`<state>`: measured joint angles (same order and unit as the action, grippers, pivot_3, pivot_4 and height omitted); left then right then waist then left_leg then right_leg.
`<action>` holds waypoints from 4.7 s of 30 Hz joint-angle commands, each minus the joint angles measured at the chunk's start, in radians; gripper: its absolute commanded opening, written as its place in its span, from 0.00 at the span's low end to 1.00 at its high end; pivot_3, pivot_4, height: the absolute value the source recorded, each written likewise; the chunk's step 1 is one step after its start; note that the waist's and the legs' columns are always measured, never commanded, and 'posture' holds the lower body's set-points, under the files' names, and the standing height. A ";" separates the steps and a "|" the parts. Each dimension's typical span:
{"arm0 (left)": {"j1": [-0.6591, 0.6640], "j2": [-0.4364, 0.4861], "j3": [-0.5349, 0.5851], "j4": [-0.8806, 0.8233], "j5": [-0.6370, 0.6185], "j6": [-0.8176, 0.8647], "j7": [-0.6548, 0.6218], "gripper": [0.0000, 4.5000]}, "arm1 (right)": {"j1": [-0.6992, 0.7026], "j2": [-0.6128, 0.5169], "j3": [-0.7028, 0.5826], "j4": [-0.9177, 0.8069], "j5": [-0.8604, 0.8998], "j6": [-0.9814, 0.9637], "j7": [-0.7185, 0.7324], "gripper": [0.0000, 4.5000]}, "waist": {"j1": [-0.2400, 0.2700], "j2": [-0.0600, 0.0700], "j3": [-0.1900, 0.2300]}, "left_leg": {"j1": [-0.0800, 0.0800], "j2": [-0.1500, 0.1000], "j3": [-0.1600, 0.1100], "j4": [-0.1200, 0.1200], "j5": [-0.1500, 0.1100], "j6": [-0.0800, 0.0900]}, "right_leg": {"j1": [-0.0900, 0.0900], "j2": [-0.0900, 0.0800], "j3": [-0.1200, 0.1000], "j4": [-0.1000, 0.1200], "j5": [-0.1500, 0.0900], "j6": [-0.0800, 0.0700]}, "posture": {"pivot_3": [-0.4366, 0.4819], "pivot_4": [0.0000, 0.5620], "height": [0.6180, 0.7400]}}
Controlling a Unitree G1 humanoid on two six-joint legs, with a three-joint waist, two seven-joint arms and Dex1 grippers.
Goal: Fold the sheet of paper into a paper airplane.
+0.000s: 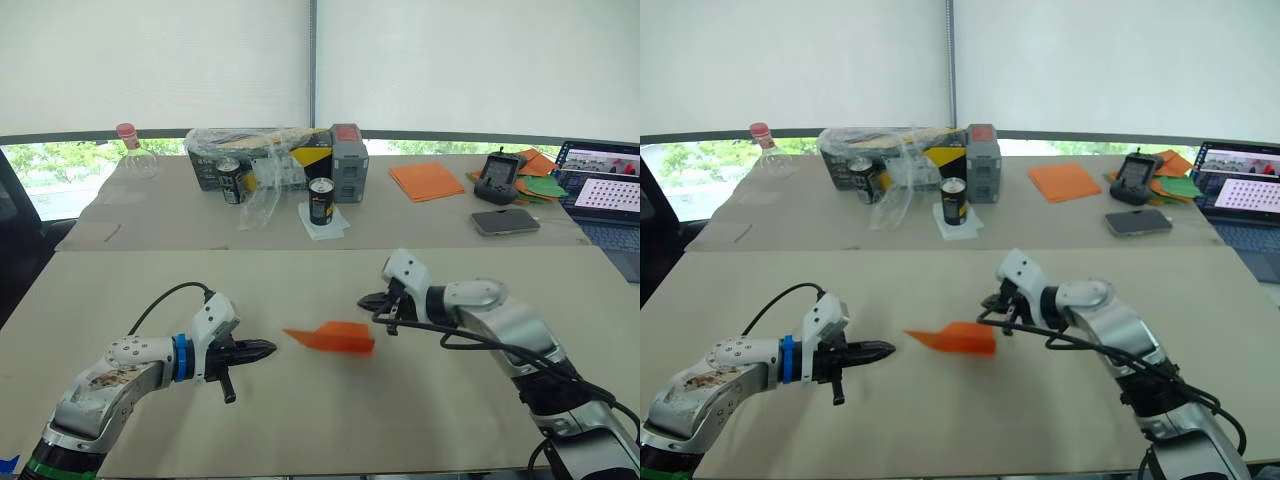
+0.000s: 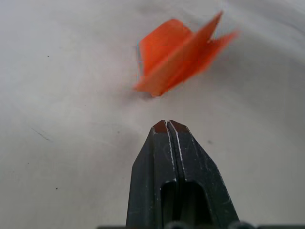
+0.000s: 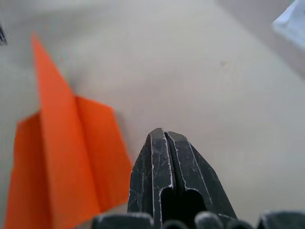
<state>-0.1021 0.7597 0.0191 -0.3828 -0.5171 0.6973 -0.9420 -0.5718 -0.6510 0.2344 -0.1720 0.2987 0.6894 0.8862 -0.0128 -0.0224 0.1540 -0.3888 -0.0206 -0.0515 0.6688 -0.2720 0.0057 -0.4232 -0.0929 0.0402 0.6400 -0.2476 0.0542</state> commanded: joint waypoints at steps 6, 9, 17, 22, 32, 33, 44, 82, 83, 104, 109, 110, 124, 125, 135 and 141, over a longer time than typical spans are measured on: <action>-0.004 -0.005 0.006 0.019 0.003 -0.039 -0.006 0.00 | -0.060 -0.094 0.019 -0.223 0.122 0.162 0.135 0.28 | -0.002 0.000 0.000 | 0.000 0.000 0.000 0.000 0.000 0.000 | 0.000 0.000 0.000 0.000 0.000 0.000 | 0.48 0.27 1.00; -0.001 0.001 0.011 0.025 0.003 -0.046 -0.008 0.00 | -0.082 -0.116 0.112 -0.262 0.062 0.133 0.152 0.51 | -0.004 0.000 0.000 | 0.001 0.000 0.000 0.001 0.000 0.000 | 0.000 0.001 0.000 0.001 0.000 0.000 | 0.48 0.27 1.00; 0.034 0.017 0.029 0.023 0.007 -0.061 -0.001 0.00 | -0.092 -0.134 0.247 -0.305 -0.002 0.116 0.185 0.57 | -0.001 0.000 0.000 | 0.000 0.000 0.000 0.005 0.000 0.000 | 0.000 0.000 0.000 0.001 0.000 0.000 | 0.48 0.27 1.00; 0.037 0.011 0.013 0.016 0.009 -0.059 0.004 0.00 | -0.080 -0.085 0.306 -0.299 -0.078 0.103 0.132 0.57 | -0.001 0.000 0.000 | 0.000 0.000 0.000 0.007 0.000 0.000 | 0.001 0.000 0.000 0.003 0.000 0.000 | 0.48 0.27 1.00; 0.033 0.011 0.013 0.023 0.007 -0.058 0.008 0.00 | -0.086 -0.031 0.346 -0.195 -0.220 0.025 0.069 0.57 | -0.001 0.000 0.000 | 0.000 0.000 0.000 0.008 0.000 0.000 | 0.000 0.000 0.000 0.004 0.000 0.000 | 0.48 0.27 1.00; 0.033 0.010 0.015 0.023 0.006 -0.057 0.009 0.00 | -0.090 -0.028 0.345 -0.180 -0.232 0.016 0.067 0.57 | -0.002 0.000 0.000 | 0.000 0.000 0.000 0.008 0.000 0.000 | 0.000 0.000 0.000 0.004 0.000 0.000 | 0.48 0.27 1.00; 0.038 0.002 0.016 0.014 0.002 -0.055 0.024 0.00 | -0.139 0.018 0.301 -0.066 -0.231 -0.021 0.131 0.57 | -0.002 0.000 0.000 | 0.000 0.000 0.000 0.008 0.000 0.000 | 0.000 0.001 0.000 0.005 0.000 0.000 | 0.48 0.27 1.00; -0.044 -0.042 -0.083 0.096 0.049 -0.106 -0.006 0.00 | -0.122 -0.167 -0.242 0.274 -0.227 0.168 -0.059 0.01 | 0.008 0.000 0.000 | -0.001 -0.003 0.001 0.008 0.000 0.000 | 0.001 -0.001 0.000 0.005 0.000 0.000 | 0.48 0.27 1.00; -0.054 -0.044 -0.090 0.106 0.054 -0.111 -0.011 0.00 | -0.144 -0.180 -0.265 0.342 -0.242 0.156 -0.108 0.01 | 0.006 0.000 0.000 | -0.001 -0.003 0.002 0.008 0.000 0.000 | 0.000 -0.001 0.001 0.005 0.000 0.000 | 0.48 0.27 1.00; -0.086 -0.078 -0.106 0.125 0.063 -0.121 -0.021 0.00 | -0.431 -0.112 -0.325 1.188 -0.306 -0.186 -0.439 0.01 | -0.028 0.000 0.000 | -0.001 0.000 0.006 0.008 0.000 0.001 | 0.001 0.000 0.004 0.006 0.000 0.000 | 0.48 0.27 1.00; -0.085 -0.082 -0.106 0.122 0.061 -0.125 -0.014 0.00 | -0.449 -0.110 -0.342 1.231 -0.289 -0.188 -0.432 0.01 | -0.028 0.001 0.000 | -0.001 0.000 0.006 0.008 0.000 0.001 | 0.001 0.000 0.004 0.006 0.000 0.000 | 0.48 0.27 1.00; -0.086 -0.082 -0.106 0.122 0.061 -0.128 -0.015 0.00 | -0.451 -0.110 -0.346 1.235 -0.285 -0.186 -0.427 0.07 | -0.028 0.001 0.000 | -0.001 0.000 0.006 0.008 0.000 0.001 | 0.001 0.001 0.004 0.006 0.000 0.000 | 0.48 0.27 1.00; -0.112 -0.093 -0.074 0.127 0.020 -0.115 -0.021 0.00 | -0.411 -0.199 -0.315 0.759 -0.254 0.009 -0.270 1.00 | -0.028 0.006 0.001 | -0.002 0.000 0.006 0.008 0.000 0.001 | 0.000 0.000 0.004 0.008 0.000 0.000 | 0.48 0.27 1.00; -0.114 -0.090 -0.072 0.128 0.021 -0.120 -0.023 0.00 | -0.395 -0.208 -0.320 0.677 -0.233 0.044 -0.242 1.00 | -0.027 0.006 0.001 | -0.002 0.000 0.005 0.008 0.000 0.001 | 0.000 0.001 0.003 0.008 0.000 0.000 | 0.48 0.27 1.00; -0.168 -0.114 -0.042 0.176 0.080 -0.140 0.068 0.00 | 0.018 -0.196 -0.459 0.005 0.090 0.140 -0.005 1.00 | -0.005 0.006 0.001 | -0.002 0.000 0.003 0.010 -0.001 0.002 | 0.001 0.000 0.002 0.008 0.000 0.001 | 0.48 0.27 1.00; -0.099 -0.107 0.007 0.142 0.069 -0.174 0.068 0.00 | 0.370 -0.114 -0.521 -0.250 0.167 -0.010 0.020 1.00 | 0.002 0.006 0.001 | -0.002 0.000 0.003 0.011 -0.001 0.002 | 0.002 0.000 0.002 0.007 0.001 0.001 | 0.48 0.27 1.00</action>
<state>-0.2179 0.6441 0.0046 -0.2019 -0.4498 0.5527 -0.8712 -0.2168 -0.7642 -0.2260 -0.3678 0.4488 0.7358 0.9119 -0.0104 -0.0167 0.1553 -0.3909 -0.0209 -0.0482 0.6801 -0.2731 0.0078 -0.4220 -0.0932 0.0430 0.6473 -0.2471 0.0554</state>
